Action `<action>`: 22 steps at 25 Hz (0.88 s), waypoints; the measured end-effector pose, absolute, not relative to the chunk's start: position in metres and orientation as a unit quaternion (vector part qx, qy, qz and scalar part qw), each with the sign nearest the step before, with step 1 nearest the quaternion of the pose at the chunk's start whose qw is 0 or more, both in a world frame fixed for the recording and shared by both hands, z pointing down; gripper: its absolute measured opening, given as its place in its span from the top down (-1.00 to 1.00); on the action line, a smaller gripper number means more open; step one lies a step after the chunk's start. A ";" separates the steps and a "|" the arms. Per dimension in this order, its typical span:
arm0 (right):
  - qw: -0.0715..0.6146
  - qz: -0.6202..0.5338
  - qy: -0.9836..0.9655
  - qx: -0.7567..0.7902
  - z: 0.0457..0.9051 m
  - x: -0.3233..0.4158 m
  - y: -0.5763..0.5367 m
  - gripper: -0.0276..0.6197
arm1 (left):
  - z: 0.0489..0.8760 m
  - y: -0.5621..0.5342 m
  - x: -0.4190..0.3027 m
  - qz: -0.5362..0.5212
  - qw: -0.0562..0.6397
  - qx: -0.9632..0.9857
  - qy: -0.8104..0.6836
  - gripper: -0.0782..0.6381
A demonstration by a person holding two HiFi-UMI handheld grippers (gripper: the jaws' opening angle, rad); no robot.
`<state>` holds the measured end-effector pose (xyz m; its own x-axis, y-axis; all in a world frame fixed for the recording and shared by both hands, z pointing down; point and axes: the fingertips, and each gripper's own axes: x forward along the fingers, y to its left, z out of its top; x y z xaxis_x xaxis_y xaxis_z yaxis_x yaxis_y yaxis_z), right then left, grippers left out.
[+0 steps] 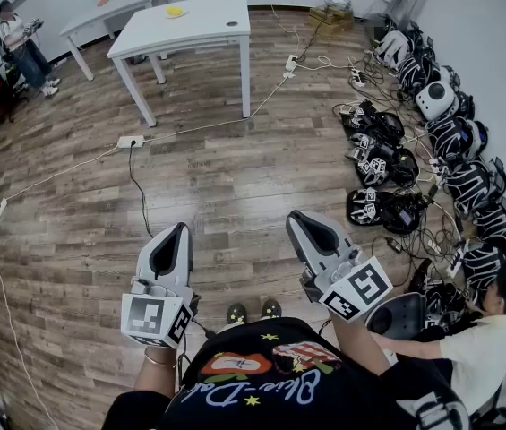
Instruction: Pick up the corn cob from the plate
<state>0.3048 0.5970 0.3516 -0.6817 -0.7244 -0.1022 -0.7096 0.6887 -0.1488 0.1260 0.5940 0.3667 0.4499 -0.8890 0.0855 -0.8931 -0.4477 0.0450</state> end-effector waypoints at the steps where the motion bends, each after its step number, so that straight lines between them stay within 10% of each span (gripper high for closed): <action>1: 0.077 -0.051 0.916 -0.391 0.355 0.310 0.598 0.86 | 0.369 0.594 0.131 0.028 0.042 0.851 -0.523 0.79; 22: 0.079 -0.060 0.936 -0.338 0.365 0.172 0.365 0.86 | 0.382 0.388 -0.002 0.030 0.015 0.823 -0.566 0.79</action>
